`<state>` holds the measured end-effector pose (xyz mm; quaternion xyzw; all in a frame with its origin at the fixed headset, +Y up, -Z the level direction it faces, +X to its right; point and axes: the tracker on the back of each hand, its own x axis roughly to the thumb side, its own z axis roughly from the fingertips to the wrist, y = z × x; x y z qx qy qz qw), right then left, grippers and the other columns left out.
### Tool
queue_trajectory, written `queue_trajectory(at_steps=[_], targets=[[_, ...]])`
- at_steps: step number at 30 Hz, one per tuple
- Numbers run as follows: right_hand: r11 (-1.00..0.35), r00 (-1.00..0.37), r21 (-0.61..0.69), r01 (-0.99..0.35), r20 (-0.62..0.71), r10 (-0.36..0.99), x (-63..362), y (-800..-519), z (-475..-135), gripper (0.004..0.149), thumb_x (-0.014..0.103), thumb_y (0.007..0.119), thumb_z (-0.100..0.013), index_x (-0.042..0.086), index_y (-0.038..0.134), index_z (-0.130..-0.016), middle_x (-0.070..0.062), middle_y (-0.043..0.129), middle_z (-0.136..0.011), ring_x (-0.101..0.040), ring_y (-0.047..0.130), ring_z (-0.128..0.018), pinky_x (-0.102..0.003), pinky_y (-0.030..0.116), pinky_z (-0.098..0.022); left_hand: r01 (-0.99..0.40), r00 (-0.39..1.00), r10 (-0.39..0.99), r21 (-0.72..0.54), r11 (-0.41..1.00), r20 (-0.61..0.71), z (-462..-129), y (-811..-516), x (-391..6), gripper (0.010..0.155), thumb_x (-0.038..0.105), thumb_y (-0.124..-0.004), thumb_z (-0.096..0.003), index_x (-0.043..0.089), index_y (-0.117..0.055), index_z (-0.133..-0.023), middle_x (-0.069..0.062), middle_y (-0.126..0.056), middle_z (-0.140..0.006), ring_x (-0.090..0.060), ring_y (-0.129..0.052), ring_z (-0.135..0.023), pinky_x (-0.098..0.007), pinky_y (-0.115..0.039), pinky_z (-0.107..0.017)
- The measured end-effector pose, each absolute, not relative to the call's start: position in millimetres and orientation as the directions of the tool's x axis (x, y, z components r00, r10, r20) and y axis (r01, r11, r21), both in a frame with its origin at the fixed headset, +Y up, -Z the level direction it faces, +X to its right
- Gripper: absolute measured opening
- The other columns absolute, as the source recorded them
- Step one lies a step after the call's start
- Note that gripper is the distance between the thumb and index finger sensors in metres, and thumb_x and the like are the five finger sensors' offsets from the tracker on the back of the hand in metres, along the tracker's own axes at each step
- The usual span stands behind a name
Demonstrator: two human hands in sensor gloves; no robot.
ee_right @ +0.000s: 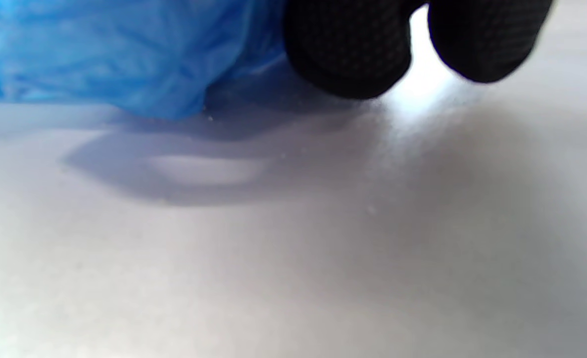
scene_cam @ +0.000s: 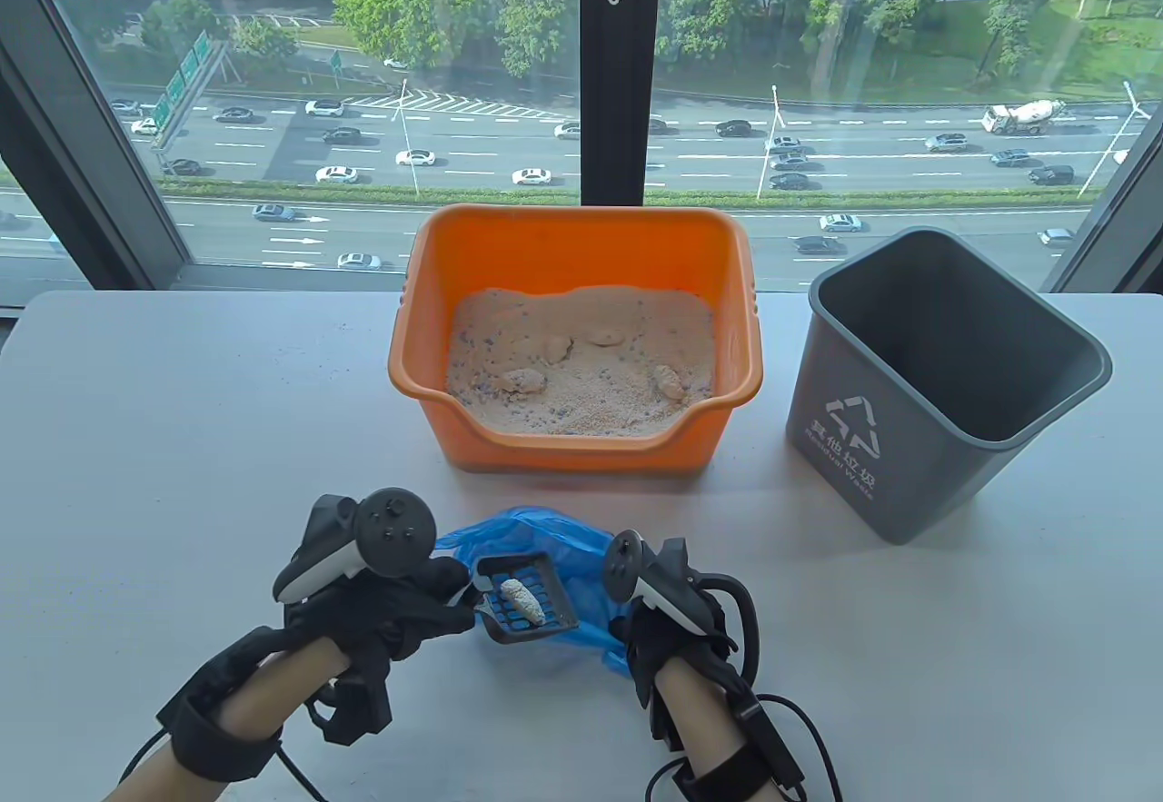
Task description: Scoop cat litter
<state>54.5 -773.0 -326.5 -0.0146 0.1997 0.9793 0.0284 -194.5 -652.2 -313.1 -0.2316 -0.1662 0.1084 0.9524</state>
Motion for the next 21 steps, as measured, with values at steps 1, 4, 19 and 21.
queue_trajectory(at_steps=[1,4,19,21], targets=[[-0.918,-0.998,0.392,-0.06,-0.037,0.049,54.2,-773.2,-326.5,0.072,0.043,0.08,-0.036,0.02,0.049,-0.096,-0.015,0.07,-0.074,-0.01,0.086,-0.036,-0.039,0.077,-0.033,-0.073,0.942,0.218,-0.476,0.876,0.257,-315.7,-651.3,-185.5,0.058,0.043,-0.087,-0.0478,0.017,-0.074,-0.098,-0.007,-0.098,-0.065,-0.006,-0.093,-0.015,-0.027,-0.082,-0.017],[-0.917,-0.998,0.396,-0.058,-0.032,0.049,53.5,-773.3,-326.2,0.072,0.043,0.08,-0.036,0.019,0.048,-0.097,-0.015,0.07,-0.074,-0.011,0.086,-0.036,-0.039,0.077,-0.033,0.001,0.958,0.129,-0.452,0.892,0.257,-321.9,-649.9,-166.8,0.059,0.044,-0.086,-0.0482,0.018,-0.072,-0.099,-0.007,-0.098,-0.064,-0.004,-0.093,-0.013,-0.025,-0.083,-0.014],[-0.905,-0.998,0.42,-0.066,-0.011,0.067,51.8,-775.0,-324.7,0.073,0.041,0.081,-0.036,0.02,0.047,-0.097,-0.015,0.069,-0.076,-0.011,0.085,-0.038,-0.04,0.076,-0.035,-0.337,0.902,0.418,-0.435,0.835,0.104,-305.8,-603.4,-248.7,0.062,0.039,-0.086,-0.0492,0.016,-0.066,-0.103,-0.008,-0.095,-0.064,-0.009,-0.091,-0.016,-0.03,-0.081,-0.019],[-0.905,-0.998,0.42,-0.067,-0.011,0.069,52.0,-775.1,-324.5,0.073,0.041,0.081,-0.036,0.02,0.047,-0.097,-0.015,0.069,-0.075,-0.011,0.085,-0.038,-0.04,0.076,-0.035,-0.388,0.883,0.461,-0.415,0.823,0.088,-316.6,-595.9,-252.4,0.062,0.039,-0.085,-0.0498,0.015,-0.064,-0.103,-0.008,-0.094,-0.064,-0.009,-0.091,-0.016,-0.03,-0.08,-0.019]])
